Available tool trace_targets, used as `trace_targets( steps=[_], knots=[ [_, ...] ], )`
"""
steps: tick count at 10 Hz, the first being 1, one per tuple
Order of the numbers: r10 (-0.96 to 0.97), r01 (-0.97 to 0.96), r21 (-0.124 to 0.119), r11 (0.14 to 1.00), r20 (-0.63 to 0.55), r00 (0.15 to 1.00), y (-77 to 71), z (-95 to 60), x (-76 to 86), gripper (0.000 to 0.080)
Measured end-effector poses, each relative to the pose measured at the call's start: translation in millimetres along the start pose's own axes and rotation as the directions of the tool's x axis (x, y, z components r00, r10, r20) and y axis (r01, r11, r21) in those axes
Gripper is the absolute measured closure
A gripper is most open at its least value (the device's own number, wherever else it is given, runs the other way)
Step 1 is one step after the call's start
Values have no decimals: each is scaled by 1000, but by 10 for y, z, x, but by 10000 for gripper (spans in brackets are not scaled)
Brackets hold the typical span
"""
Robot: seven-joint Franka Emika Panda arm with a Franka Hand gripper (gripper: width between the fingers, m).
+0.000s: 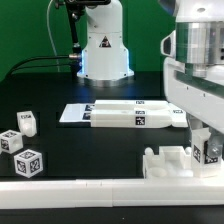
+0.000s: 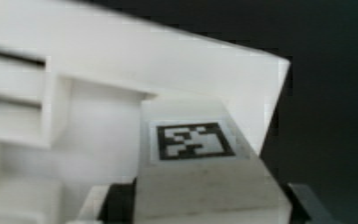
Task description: Assemble chair
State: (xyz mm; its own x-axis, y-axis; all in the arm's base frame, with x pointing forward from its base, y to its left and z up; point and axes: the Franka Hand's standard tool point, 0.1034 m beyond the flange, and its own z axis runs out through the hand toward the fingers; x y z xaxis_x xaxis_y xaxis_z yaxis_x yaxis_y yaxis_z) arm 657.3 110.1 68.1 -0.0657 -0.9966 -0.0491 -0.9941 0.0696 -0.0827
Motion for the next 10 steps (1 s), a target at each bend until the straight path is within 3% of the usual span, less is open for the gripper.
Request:
trace_targets(
  steps=[2, 4, 5, 6, 7, 8, 10],
  knots=[
    [213, -213, -5, 977, 30, 977, 5, 5, 5, 511],
    [185, -185, -5, 983, 29, 982, 8, 6, -2, 511],
    [147, -147, -5, 989, 24, 989, 24, 12, -23, 411],
    [40, -39, -7, 999, 15, 999, 66, 17, -84, 411],
    [-195, 195, -4, 981, -3, 981, 58, -12, -102, 272],
    [-419, 419, -2, 908, -25, 908, 42, -21, -120, 189],
    [-502, 502, -6, 865, -29, 865, 39, -17, -98, 157]
  ],
)
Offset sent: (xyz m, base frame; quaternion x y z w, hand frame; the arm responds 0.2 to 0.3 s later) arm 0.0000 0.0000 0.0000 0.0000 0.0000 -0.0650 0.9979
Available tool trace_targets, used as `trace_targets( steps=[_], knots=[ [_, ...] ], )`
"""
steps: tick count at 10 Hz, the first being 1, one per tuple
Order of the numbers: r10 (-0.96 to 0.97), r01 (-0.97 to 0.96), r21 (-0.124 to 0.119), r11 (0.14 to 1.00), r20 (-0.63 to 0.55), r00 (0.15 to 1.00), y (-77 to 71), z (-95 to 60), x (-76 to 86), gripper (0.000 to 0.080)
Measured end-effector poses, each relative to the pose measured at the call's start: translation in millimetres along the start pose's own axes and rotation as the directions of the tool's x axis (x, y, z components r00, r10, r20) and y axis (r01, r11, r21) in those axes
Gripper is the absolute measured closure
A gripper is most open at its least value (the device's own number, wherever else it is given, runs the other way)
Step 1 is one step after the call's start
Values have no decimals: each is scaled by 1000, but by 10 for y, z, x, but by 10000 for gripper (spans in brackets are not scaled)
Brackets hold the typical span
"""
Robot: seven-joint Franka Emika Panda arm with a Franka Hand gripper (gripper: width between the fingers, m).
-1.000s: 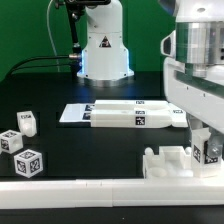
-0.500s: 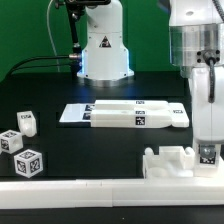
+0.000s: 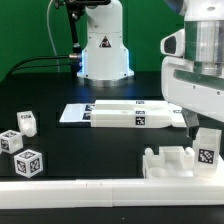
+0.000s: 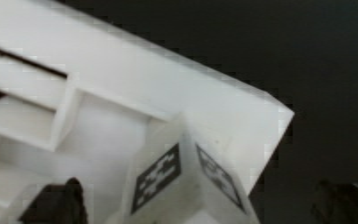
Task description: Assemble chair
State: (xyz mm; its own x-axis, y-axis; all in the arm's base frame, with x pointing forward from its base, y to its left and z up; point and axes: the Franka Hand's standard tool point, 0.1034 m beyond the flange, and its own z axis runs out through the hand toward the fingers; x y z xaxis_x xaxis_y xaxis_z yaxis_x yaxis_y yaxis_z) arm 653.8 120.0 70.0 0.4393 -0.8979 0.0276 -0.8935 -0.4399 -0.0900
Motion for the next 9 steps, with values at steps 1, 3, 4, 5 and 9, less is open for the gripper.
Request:
trace_targets(
  steps=[1, 3, 4, 5, 9],
  knots=[
    [-77, 77, -1, 997, -1, 997, 2, 1, 5, 152],
    [-465, 467, 10, 884, -69, 882, -27, -14, 97, 150],
    [-556, 559, 10, 829, -90, 826, -25, -4, 124, 150],
    [-528, 531, 12, 847, -87, 845, -20, 1, 119, 178],
    [-395, 398, 22, 917, -84, 915, -6, 9, 135, 517]
  ],
)
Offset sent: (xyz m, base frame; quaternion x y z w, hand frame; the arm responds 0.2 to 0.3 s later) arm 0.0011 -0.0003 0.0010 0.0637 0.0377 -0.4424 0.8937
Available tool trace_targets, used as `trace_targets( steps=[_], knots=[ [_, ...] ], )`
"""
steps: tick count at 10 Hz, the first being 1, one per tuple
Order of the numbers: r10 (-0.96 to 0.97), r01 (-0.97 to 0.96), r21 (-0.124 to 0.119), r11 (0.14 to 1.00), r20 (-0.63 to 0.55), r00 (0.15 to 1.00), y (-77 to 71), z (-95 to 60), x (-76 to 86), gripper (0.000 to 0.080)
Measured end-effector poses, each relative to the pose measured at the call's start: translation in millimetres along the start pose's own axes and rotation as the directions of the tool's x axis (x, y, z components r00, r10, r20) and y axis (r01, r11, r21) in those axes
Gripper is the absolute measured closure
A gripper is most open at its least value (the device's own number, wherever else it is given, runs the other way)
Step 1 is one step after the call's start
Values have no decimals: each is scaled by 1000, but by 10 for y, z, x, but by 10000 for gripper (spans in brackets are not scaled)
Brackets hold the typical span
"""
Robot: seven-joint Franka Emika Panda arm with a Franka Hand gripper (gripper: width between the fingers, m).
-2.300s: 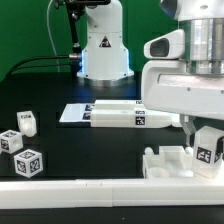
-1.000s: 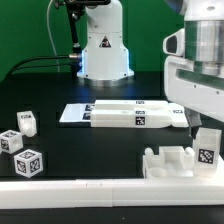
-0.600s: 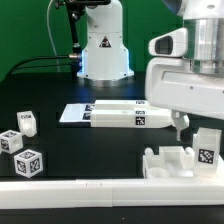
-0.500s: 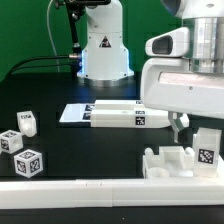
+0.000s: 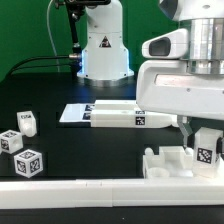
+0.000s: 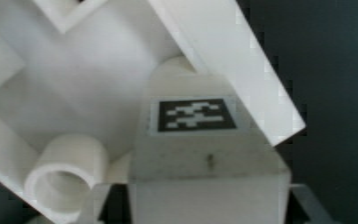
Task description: Assemble chair
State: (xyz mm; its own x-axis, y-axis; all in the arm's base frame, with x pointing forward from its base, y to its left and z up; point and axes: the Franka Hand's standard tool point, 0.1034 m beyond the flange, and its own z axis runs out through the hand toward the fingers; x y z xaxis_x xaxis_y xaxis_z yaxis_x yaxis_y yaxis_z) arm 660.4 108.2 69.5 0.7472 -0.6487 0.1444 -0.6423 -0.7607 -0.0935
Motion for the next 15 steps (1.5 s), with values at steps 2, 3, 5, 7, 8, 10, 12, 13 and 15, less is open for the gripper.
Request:
trace_targets(
  steps=[2, 3, 5, 7, 8, 10, 12, 13, 15],
  knots=[
    [307, -307, -14, 952, 7, 952, 44, 4, 8, 517],
    [453, -453, -25, 891, 13, 891, 65, 2, 10, 516],
    [735, -733, -60, 678, 50, 676, 103, -2, 2, 516],
    [868, -864, -92, 496, 69, 491, 114, -7, -8, 515],
    [912, -906, -103, 410, 61, 405, 107, -9, -20, 515],
    [940, -934, -108, 341, 50, 338, 110, -2, -27, 515],
    [906, -900, -102, 423, 57, 419, 109, 3, -30, 271],
    [782, -777, -90, 623, 70, 619, 93, 12, -66, 187],
    [577, -575, -48, 817, 96, 811, 31, -6, -95, 157]
  ],
)
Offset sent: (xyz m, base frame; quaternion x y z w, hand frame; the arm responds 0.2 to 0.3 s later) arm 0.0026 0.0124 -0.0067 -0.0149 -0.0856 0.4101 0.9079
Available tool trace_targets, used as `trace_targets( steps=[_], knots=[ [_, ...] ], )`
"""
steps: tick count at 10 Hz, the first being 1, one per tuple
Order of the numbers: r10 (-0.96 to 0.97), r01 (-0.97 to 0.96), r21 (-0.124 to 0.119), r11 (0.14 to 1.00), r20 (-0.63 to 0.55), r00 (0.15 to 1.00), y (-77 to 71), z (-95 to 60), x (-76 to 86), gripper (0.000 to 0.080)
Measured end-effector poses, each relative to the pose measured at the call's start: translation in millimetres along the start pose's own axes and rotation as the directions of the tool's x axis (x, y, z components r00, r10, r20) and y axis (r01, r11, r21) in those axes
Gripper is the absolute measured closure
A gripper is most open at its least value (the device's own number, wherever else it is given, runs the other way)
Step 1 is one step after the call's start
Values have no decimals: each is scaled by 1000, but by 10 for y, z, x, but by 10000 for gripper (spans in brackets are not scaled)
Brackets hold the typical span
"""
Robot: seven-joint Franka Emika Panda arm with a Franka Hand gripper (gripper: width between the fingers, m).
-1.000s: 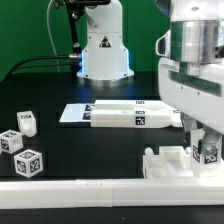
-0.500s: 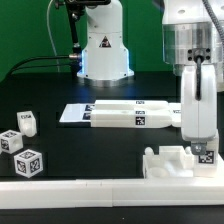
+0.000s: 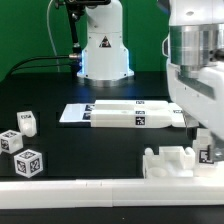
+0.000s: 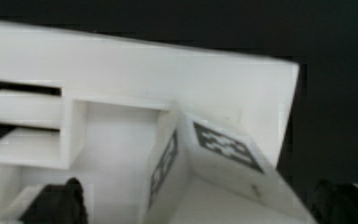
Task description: Assemble chair
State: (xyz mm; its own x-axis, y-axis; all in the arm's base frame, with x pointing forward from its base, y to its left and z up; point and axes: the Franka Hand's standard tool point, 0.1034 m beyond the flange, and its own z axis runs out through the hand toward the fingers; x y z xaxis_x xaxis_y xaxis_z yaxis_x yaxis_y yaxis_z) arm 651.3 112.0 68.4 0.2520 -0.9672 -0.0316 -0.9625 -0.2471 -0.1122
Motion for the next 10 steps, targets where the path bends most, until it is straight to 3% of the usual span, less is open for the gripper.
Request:
trace_targets(
  steps=[4, 6, 7, 9, 10],
  knots=[
    [-267, 267, -8, 964, -10, 964, 9, 12, 40, 150],
    [-631, 632, 4, 775, -64, 773, -36, 11, -13, 150],
    [-576, 578, 6, 816, -61, 815, -28, 20, -6, 150],
    [-560, 562, 6, 827, -62, 826, -26, 24, -2, 406],
    [-501, 502, 9, 865, -61, 863, -23, 27, 1, 406]
  ],
)
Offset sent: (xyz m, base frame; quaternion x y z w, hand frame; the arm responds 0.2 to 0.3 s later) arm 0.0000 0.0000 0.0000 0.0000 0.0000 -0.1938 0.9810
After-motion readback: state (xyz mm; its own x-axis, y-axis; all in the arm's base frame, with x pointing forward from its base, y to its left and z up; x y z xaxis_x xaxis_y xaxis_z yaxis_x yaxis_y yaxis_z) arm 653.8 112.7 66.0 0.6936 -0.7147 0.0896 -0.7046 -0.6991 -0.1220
